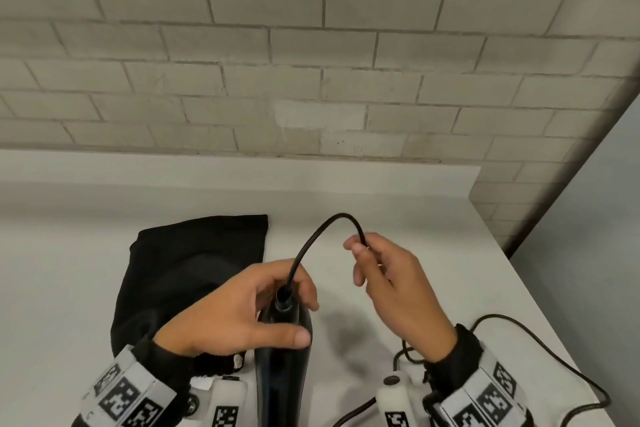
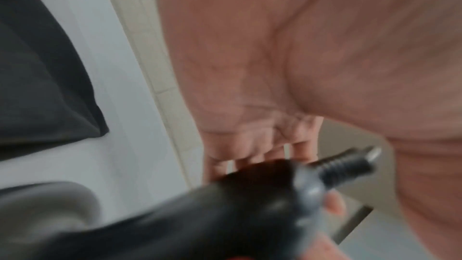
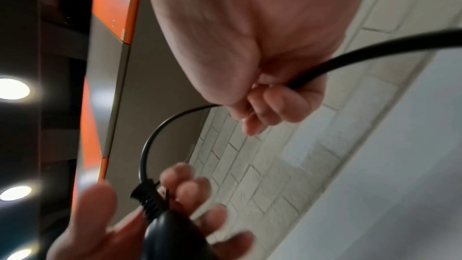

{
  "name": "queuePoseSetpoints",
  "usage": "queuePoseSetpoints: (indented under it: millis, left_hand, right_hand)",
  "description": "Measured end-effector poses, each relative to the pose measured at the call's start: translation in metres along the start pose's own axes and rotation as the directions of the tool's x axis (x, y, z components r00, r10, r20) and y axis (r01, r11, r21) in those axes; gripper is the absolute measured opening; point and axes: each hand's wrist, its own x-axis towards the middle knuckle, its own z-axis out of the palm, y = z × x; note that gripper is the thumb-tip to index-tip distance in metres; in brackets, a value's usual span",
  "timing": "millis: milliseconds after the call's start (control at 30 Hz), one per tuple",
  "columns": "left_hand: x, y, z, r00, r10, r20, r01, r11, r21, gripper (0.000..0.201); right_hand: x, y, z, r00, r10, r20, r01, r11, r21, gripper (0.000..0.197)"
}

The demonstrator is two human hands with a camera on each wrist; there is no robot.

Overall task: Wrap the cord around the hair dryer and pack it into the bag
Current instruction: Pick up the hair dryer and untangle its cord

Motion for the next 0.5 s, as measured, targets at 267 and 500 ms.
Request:
queuePoseSetpoints:
  millis: [267,500]
  left_hand:
    - [0.019,0.05,-0.003,0.99,-0.012,-0.138,-0.065,0.84,-0.538,0.045]
    - [0.033,0.054,0.0,0.894,-0.2,-0.4,-0.215,0.591,-0.777,0.035]
  right_hand:
    - [0.03,-0.03,-0.005,0.974,-0.225,-0.007,0.213,0.933,-0.291,0.021]
    - [0.022,-0.008,0.015,0.998,-0.053,-0.025,0.051,0.994,-0.096,0.014]
